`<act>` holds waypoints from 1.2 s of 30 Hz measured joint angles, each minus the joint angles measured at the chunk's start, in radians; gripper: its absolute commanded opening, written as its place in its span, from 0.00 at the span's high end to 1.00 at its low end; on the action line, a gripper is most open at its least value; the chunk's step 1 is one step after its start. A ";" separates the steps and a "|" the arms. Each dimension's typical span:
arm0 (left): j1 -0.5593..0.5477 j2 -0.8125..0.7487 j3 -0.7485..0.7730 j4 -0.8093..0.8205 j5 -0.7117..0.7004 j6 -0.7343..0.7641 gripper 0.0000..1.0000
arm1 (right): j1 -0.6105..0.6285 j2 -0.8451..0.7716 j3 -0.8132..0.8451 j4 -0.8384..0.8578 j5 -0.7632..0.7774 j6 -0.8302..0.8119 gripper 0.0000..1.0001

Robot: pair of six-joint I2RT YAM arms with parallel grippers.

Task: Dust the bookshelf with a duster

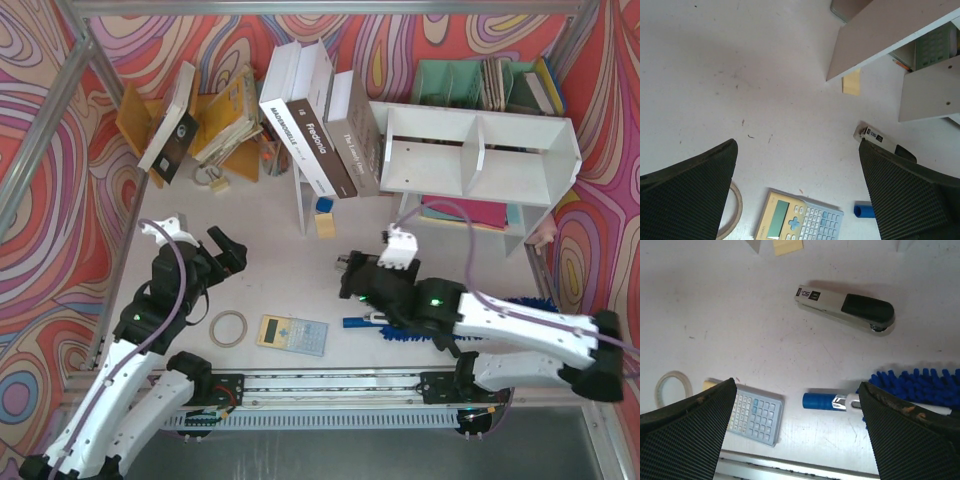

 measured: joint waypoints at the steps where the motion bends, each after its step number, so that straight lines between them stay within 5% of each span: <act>1: 0.000 0.004 0.008 -0.006 0.005 0.003 0.02 | 0.045 0.068 0.051 -0.058 0.045 0.043 0.03; 6: -0.002 -0.025 0.027 -0.026 0.004 0.006 0.02 | 0.161 0.285 0.238 -0.360 0.158 0.339 0.06; 15: -0.002 -0.057 0.002 -0.041 -0.010 -0.007 0.02 | 0.218 0.369 0.262 -0.721 0.012 0.927 0.17; 25: -0.002 -0.044 -0.009 -0.040 0.005 -0.020 0.02 | 0.203 0.418 0.187 -0.778 -0.023 1.059 0.24; 36: -0.002 -0.023 -0.013 -0.039 0.013 -0.021 0.01 | 0.035 0.352 0.064 -0.627 -0.060 1.080 0.22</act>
